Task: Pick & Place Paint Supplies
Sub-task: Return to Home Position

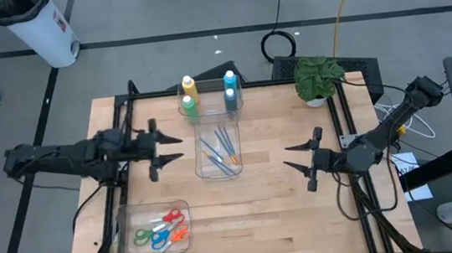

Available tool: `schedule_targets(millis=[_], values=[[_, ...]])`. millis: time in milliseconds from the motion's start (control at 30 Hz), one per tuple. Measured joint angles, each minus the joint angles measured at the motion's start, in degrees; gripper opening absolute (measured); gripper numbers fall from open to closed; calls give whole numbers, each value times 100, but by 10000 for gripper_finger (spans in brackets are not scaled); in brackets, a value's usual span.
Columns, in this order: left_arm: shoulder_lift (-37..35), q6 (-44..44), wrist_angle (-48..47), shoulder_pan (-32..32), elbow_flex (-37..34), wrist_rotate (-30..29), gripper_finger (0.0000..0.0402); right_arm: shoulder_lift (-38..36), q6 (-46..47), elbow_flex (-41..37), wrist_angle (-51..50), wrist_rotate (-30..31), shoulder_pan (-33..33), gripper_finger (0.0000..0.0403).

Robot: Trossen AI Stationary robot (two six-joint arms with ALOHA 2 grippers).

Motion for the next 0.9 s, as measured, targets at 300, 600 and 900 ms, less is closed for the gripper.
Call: schedule_targets(millis=[300,600,900], values=[[-1917,-399,781,-187,-1774,-604,207,-988,278,0,-1286,-12,4,177],[-2640,-512,825,-349,-2359,-613,207,-2057,508,-620,-1714,18,3,177],[-2646,-348,1293,-487,-2604,-614,207,-3380,511,-1387,-1703,291,0,174]])
